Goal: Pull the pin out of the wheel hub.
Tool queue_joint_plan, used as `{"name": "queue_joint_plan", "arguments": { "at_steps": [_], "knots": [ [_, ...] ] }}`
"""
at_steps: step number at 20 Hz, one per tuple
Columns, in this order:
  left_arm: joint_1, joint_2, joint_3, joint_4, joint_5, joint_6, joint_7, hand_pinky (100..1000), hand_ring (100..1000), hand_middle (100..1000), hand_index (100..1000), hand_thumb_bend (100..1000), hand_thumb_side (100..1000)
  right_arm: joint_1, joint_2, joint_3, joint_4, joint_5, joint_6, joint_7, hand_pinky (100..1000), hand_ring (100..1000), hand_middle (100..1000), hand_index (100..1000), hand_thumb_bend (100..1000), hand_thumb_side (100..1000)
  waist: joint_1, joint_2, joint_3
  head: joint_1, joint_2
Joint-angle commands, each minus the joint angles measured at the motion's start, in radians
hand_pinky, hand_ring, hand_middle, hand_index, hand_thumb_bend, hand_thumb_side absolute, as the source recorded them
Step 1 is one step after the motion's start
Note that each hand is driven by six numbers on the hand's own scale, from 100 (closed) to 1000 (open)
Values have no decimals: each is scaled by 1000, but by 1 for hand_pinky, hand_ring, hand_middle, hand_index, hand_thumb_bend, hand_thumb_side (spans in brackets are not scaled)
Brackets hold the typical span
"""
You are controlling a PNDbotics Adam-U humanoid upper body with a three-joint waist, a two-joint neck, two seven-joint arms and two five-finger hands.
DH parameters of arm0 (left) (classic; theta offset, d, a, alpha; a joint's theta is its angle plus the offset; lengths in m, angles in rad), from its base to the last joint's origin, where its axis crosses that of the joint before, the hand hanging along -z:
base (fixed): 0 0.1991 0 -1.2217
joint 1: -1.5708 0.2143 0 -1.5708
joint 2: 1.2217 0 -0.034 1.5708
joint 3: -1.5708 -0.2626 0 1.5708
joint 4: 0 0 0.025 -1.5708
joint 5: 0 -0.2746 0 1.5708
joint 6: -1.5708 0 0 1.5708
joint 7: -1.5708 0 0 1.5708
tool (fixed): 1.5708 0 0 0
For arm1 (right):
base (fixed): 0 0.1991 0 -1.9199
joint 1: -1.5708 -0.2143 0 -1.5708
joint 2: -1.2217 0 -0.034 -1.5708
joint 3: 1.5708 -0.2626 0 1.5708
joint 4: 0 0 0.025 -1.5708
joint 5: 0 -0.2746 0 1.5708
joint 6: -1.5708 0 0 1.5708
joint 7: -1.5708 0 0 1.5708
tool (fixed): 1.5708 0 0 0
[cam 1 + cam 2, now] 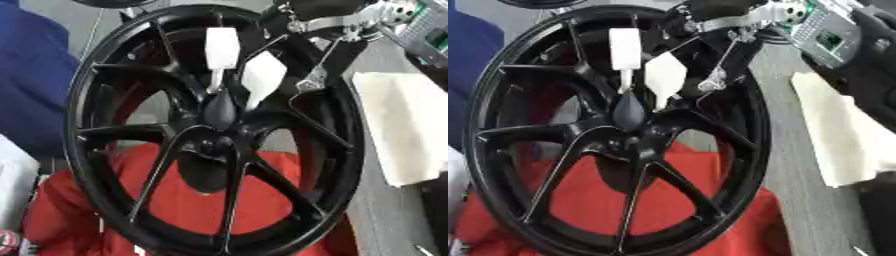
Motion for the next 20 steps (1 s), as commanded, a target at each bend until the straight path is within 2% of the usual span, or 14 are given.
{"name": "queue_joint_plan", "arguments": {
  "at_steps": [1,6,10,20],
  "knots": [
    [-6,24,3,-20,-1,1,-5,699,730,612,697,100,786,-19,-22,-6,6,-15,-318,314,891,883,855,946,187,500,4,-31,-3,-4,-4],
    [-6,23,3,-20,0,1,-8,699,730,612,697,100,783,-21,-19,-5,14,-21,-318,314,883,871,845,940,173,505,6,-38,-6,-5,-2],
    [-5,23,3,-20,1,1,-9,700,731,612,697,100,782,-24,-19,-4,19,-20,-318,314,887,879,848,943,227,444,6,-43,-10,-3,-3],
    [-5,23,3,-20,4,3,-11,700,731,612,697,100,780,-40,-14,5,5,-35,-318,314,892,875,837,910,247,389,6,-53,-17,-1,-15]
  ]
}}
